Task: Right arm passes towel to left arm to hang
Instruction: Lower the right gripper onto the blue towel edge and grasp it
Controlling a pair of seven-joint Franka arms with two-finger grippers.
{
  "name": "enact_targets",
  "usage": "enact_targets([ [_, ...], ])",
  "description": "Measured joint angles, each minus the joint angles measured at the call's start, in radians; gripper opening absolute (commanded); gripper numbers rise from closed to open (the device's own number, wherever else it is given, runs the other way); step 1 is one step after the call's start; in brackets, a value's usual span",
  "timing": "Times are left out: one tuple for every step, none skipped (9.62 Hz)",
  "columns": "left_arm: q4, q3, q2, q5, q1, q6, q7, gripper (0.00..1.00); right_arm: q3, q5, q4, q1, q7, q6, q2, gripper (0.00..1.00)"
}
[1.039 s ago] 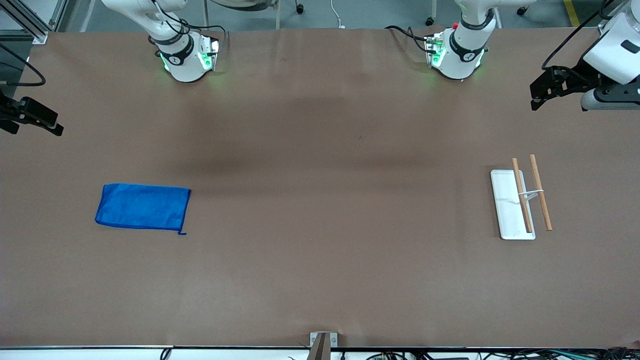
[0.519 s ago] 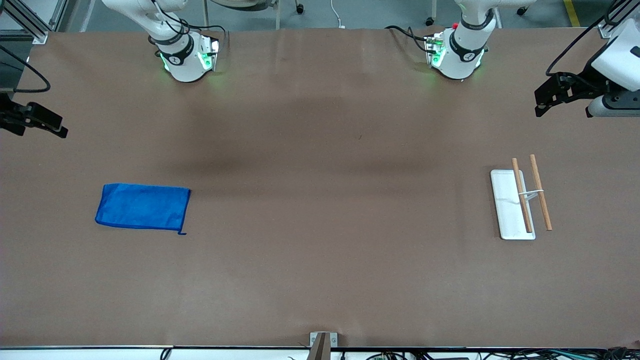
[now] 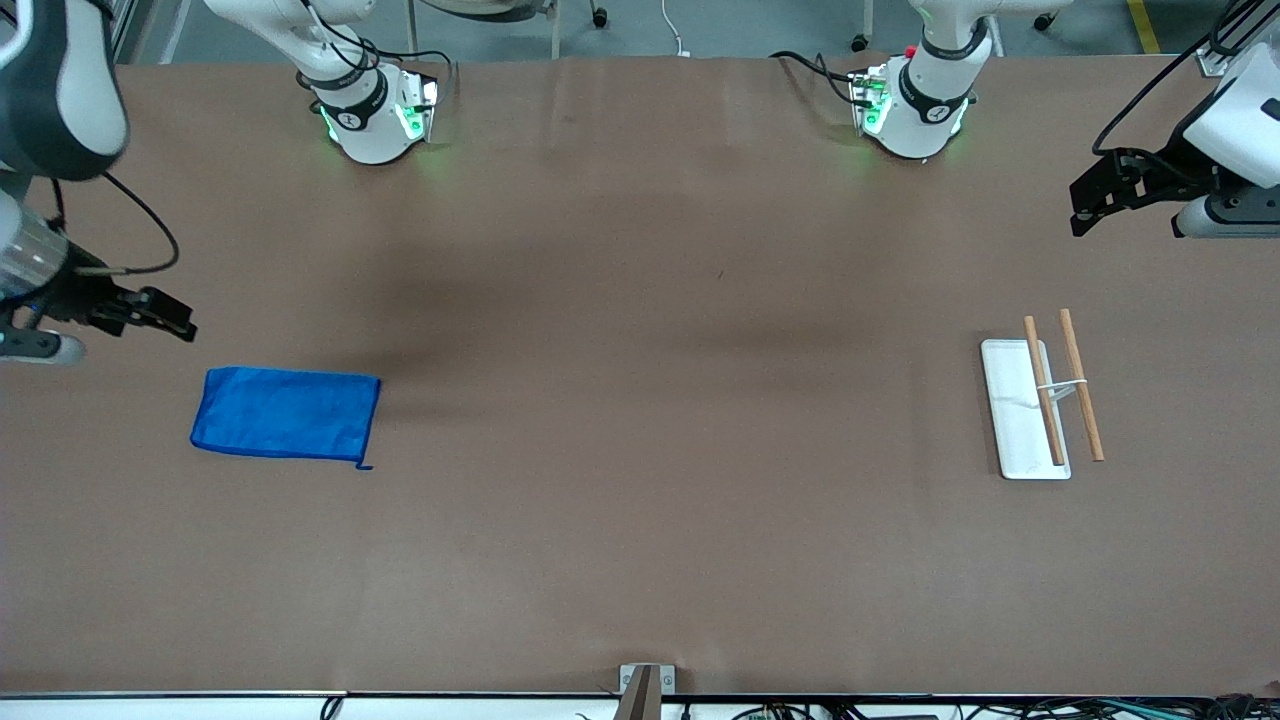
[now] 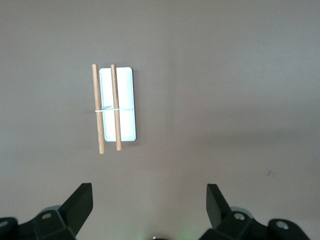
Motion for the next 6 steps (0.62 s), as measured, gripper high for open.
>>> enact_targets([
  [0.0,0.0,0.003,0.0,0.0,0.0,0.0,1.0,0.0,0.0,-0.047,-0.006,0.0,0.06,0.031,0.98],
  [0.0,0.0,0.006,0.0,0.0,0.0,0.0,1.0,0.0,0.0,-0.069,-0.012,0.0,0.114,0.076,0.98],
  [0.0,0.0,0.007,0.0,0.0,0.0,0.0,1.0,-0.001,0.0,-0.074,-0.015,0.0,0.165,0.135,0.98],
  [0.0,0.0,0.007,0.0,0.0,0.0,0.0,1.0,-0.001,0.0,-0.074,-0.016,0.0,0.215,0.198,0.98],
  [0.0,0.0,0.008,0.0,-0.001,0.0,0.0,1.0,-0.001,0.0,-0.074,-0.018,0.0,0.275,0.263,0.99],
  [0.001,0.0,0.008,0.0,-0.001,0.0,0.0,1.0,-0.001,0.0,-0.072,-0.019,0.001,0.335,0.324,0.99],
])
